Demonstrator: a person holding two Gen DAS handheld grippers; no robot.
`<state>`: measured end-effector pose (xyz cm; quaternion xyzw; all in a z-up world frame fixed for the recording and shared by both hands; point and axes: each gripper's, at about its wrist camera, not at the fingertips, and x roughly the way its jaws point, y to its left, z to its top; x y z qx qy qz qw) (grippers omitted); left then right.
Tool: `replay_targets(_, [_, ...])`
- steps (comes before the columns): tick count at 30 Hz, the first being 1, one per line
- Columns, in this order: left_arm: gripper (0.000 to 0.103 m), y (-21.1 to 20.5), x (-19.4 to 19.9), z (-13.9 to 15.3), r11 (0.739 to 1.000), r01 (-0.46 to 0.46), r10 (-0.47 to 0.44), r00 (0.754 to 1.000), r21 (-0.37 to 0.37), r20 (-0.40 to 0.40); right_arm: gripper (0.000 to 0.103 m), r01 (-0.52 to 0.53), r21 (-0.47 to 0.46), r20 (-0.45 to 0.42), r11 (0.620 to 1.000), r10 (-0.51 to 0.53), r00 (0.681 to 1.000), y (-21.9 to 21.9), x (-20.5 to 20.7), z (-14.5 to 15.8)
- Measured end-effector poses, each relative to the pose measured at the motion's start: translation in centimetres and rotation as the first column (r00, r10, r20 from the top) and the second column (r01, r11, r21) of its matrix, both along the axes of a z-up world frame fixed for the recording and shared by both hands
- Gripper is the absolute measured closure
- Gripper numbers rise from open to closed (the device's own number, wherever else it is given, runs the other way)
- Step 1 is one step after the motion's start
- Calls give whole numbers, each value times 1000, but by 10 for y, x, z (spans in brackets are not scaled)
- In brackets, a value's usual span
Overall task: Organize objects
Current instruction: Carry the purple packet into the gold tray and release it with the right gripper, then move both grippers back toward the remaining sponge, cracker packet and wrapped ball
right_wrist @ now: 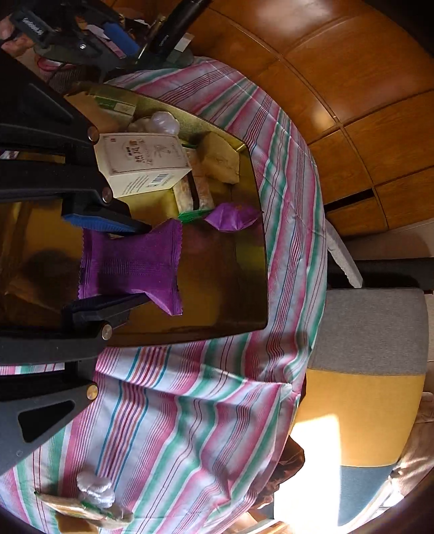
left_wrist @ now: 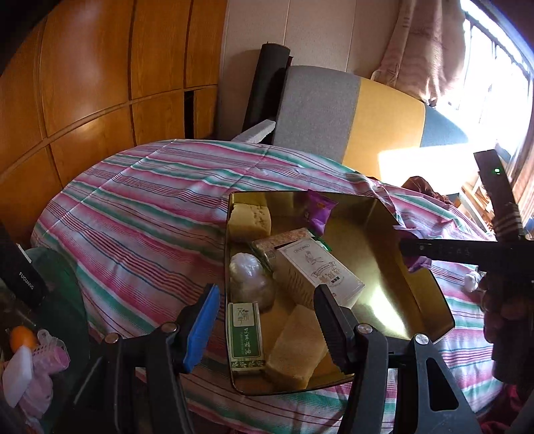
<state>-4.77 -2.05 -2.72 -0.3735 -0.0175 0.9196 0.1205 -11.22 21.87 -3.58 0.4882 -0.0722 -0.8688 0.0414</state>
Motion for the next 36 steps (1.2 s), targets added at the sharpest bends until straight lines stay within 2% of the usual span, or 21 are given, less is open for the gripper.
replay_targets(5, [43, -14, -4, -5, 1000, -30, 30, 999, -2, 14, 71, 28, -31, 79, 999, -25, 997, -20, -39, -27])
replay_targets(9, [43, -22, -7, -13, 999, -49, 49, 998, -2, 40, 70, 4, -72, 164, 997, 8, 986, -37, -56, -51])
replay_targets(11, [43, -24, -9, -15, 998, -57, 57, 997, -1, 50, 66, -13, -125, 184, 992, 36, 982, -45, -57, -56])
replay_targets(12, [43, -26, -9, -16, 998, -60, 60, 997, 0, 53, 63, -19, -138, 178, 990, 43, 983, -48, -56, -56])
replay_targets(20, [41, -21, -7, -15, 999, -53, 53, 998, 1, 45, 61, -21, -143, 116, 990, 38, 992, -43, -40, -40])
replay_targets(36, [39, -1, 10, 4, 1000, -5, 5, 1000, -26, -7, 59, 22, -52, -56, 998, -25, 998, -3, 23, 10])
